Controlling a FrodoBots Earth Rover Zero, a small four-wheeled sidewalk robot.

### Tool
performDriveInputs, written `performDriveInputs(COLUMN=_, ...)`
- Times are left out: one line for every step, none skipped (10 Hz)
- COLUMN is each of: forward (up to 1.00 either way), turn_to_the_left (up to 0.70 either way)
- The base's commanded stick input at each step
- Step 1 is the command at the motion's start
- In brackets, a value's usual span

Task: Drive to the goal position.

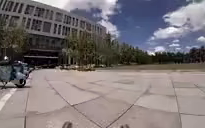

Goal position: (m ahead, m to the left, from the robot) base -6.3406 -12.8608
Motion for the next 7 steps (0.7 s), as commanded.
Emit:
performDriveInputs(forward=0.7, turn_to_the_left=0.0)
performDriveInputs(forward=0.7, turn_to_the_left=0.0)
performDriveInputs(forward=0.7, turn_to_the_left=0.0)
performDriveInputs(forward=0.7, turn_to_the_left=-0.11)
performDriveInputs(forward=0.7, turn_to_the_left=-0.25)
performDriveInputs(forward=0.7, turn_to_the_left=-0.34)
performDriveInputs(forward=0.7, turn_to_the_left=-0.34)
